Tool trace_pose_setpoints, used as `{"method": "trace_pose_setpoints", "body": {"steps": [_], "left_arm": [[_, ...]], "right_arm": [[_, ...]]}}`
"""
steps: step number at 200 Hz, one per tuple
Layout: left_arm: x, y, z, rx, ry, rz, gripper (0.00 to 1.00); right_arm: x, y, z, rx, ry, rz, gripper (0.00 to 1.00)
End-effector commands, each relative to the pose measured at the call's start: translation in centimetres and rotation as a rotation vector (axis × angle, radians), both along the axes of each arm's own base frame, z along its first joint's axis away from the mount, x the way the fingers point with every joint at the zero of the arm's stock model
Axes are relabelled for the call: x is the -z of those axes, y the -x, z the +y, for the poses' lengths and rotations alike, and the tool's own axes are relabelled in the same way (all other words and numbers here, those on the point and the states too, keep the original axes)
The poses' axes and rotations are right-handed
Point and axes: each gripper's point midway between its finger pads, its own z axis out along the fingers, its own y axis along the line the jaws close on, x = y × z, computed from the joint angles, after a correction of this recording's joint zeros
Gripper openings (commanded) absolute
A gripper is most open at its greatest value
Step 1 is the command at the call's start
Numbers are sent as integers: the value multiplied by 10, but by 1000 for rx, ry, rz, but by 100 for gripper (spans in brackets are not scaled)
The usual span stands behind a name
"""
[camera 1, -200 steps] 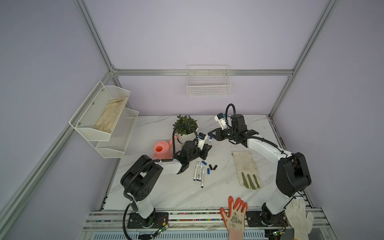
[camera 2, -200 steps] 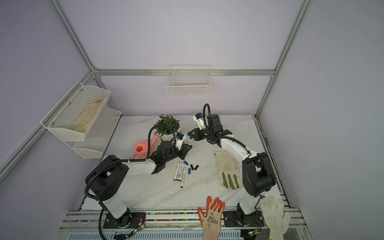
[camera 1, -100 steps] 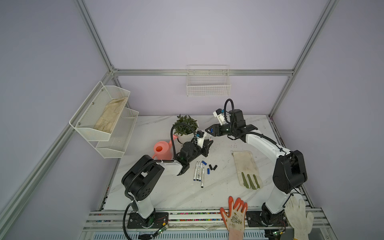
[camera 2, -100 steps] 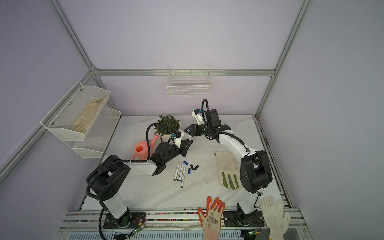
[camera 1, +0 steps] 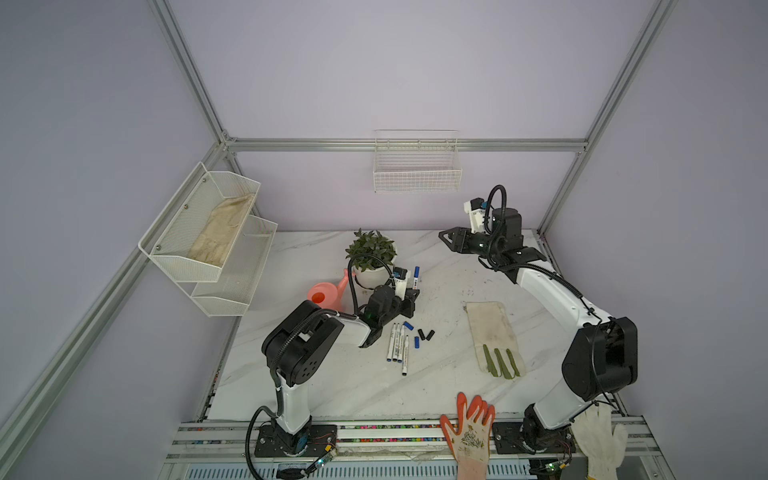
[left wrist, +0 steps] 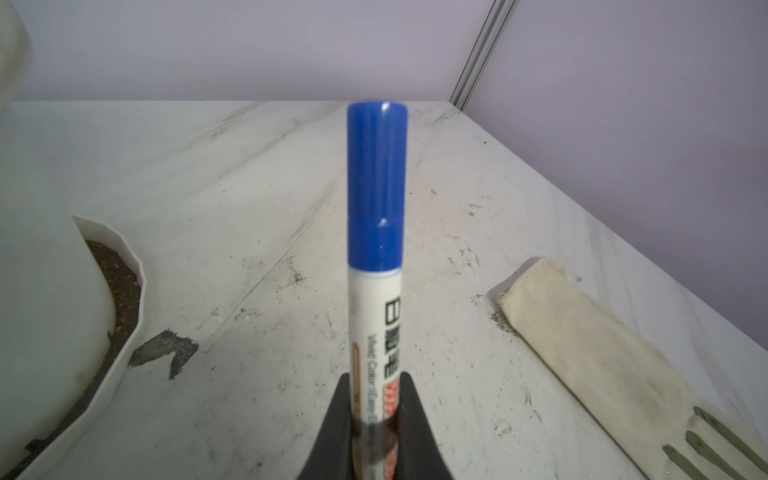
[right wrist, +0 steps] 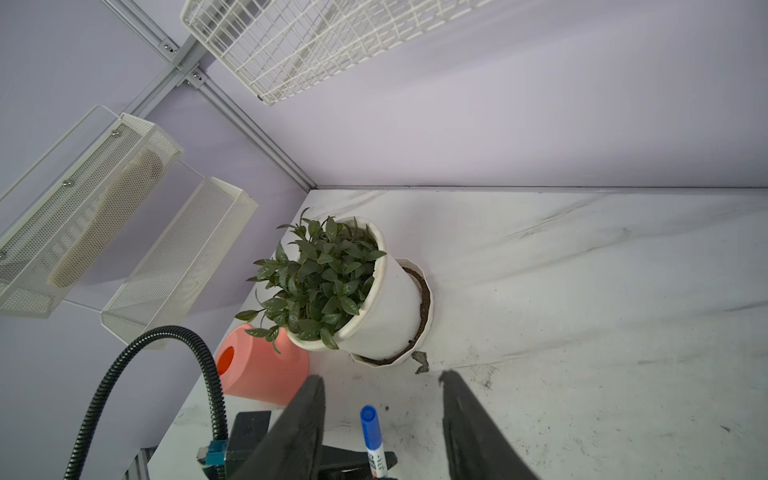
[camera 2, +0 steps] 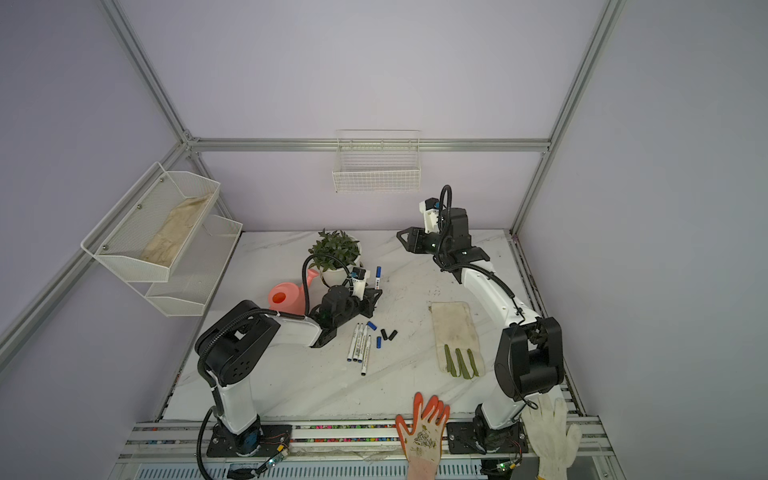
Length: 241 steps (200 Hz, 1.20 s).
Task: Insert the pens into the pen caps
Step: 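Lower the capped marker and lay it on the table with the left gripper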
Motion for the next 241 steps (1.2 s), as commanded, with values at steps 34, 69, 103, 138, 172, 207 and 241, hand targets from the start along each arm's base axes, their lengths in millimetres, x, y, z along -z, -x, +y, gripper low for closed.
{"method": "trace_pose_setpoints", "body": {"steps": [34,69,103,138,172,207,241], "left_arm": [[-1,-42,-1,-74,-156,75,0],[18,-56,-3,-77,-231,155,0],[28,-65,-8,-66,-284,196,0],[44,-71,0,-96,-336,255,14],[54,-75,9,-123,-372,277,31],[57,-80,12,-136,-370,283,33],[37,-82,6,-112,-327,259,39]], "right_arm": [[30,-6,-10,74,6,81,46],[42,-5,-13,89,15,107,44],[47,-3,-14,92,20,116,44],[53,0,-16,102,29,125,42],[58,1,-18,108,34,134,41],[59,2,-18,111,39,135,41],[56,2,-19,113,42,127,41]]}}
